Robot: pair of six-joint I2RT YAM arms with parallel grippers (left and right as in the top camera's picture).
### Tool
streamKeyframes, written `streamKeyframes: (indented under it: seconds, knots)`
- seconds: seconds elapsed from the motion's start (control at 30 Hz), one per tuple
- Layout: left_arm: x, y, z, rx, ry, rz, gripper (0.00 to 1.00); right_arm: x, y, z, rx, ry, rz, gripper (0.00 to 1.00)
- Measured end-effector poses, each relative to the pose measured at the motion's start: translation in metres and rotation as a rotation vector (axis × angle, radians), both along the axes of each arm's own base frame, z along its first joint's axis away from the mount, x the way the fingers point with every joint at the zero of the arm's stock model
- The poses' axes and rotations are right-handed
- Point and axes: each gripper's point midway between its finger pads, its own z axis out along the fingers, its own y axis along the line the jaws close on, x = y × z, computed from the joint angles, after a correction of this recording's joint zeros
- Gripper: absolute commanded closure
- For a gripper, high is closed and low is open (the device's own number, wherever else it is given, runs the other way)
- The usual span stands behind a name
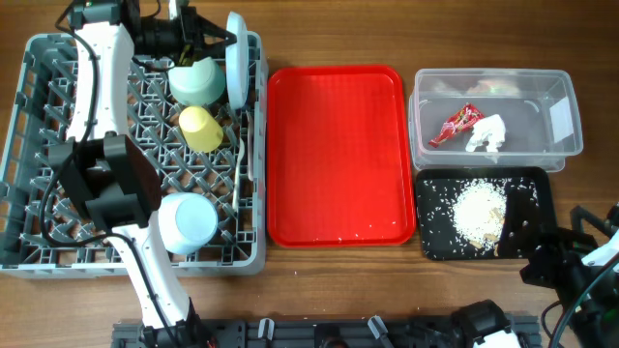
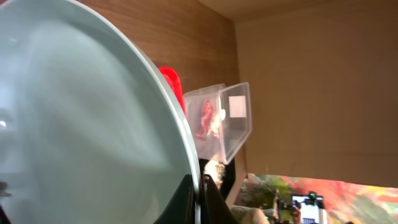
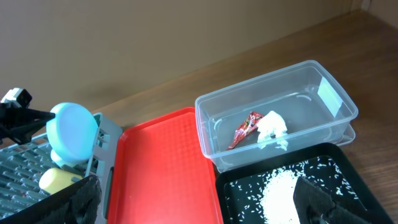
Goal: Sort waste into correct bins and load items into the dishwasher rack
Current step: 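Stand the plate upright in the rack slots and release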
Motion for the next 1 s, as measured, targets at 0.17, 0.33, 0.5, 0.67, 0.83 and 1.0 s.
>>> streamKeyframes:
  seconds: [0.17,0.33,0.5,0.67,0.83,1.0]
  knots:
    - [0.004,0.005,-0.007,0.053,-0.005,0.017,0.89,0.0,0.0,0.0,0.0,0.0,0.0,0.0]
    - [0.008,0.011,-0.017,0.12,-0.011,0.037,0.58,0.0,0.0,0.0,0.0,-0.001,0.0,0.0]
    - [0.017,0.015,-0.017,0.152,-0.063,0.048,0.1,0.0,0.0,0.0,0.0,-0.001,0.0,0.0]
    - [0.028,0.016,-0.012,0.144,-0.088,0.078,0.0,0.0,0.0,0.0,0.0,-0.001,0.0,0.0]
    - [0.02,0.02,0.025,0.16,-0.098,0.136,0.0,0.0,0.0,0.0,0.0,-0.001,0.0,0.0]
    - [-0.033,0.046,0.097,0.385,-0.07,0.364,0.0,0.0,0.0,0.0,0.0,-0.001,0.0,0.0]
